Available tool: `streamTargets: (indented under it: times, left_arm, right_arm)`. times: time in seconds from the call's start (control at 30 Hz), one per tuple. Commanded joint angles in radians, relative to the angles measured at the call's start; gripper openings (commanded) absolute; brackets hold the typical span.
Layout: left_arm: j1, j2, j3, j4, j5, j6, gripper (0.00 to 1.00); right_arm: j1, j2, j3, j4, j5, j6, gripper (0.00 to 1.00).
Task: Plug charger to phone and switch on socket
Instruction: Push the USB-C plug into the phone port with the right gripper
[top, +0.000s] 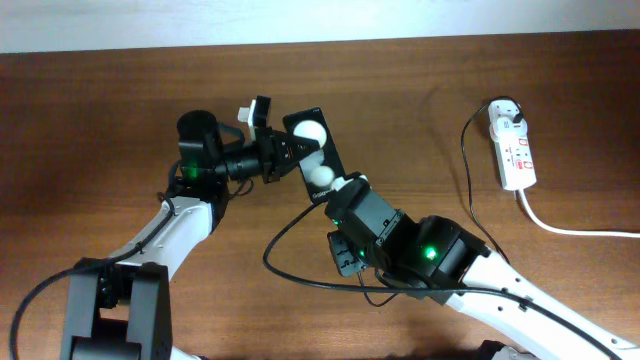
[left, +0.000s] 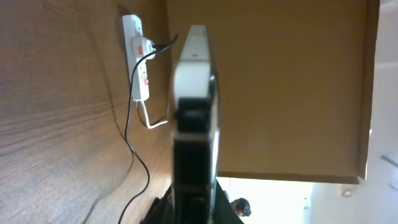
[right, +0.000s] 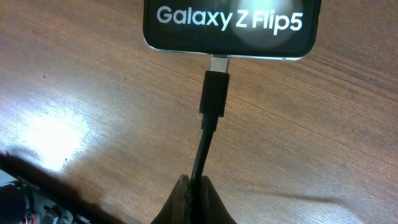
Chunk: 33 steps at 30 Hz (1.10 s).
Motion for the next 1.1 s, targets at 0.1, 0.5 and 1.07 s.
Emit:
streamTargets:
  times: [0.1, 0.5, 1.07]
  left_arm:
    - [-0.018, -0.006, 0.011, 0.010, 0.168, 0.016, 0.00]
    - [-0.018, -0.006, 0.011, 0.096, 0.257, -0.097, 0.00]
    - [0.023, -0.006, 0.011, 0.095, 0.032, -0.019, 0.00]
  right_arm:
    - [-0.002, 0.003, 0.002, 0.048, 0.085, 0.000, 0.04]
    - [-0.002, 0.003, 0.002, 0.122, 0.103, 0.000, 0.04]
    - [0.151, -0.065, 0.003, -0.025, 0.213, -0.042, 0.04]
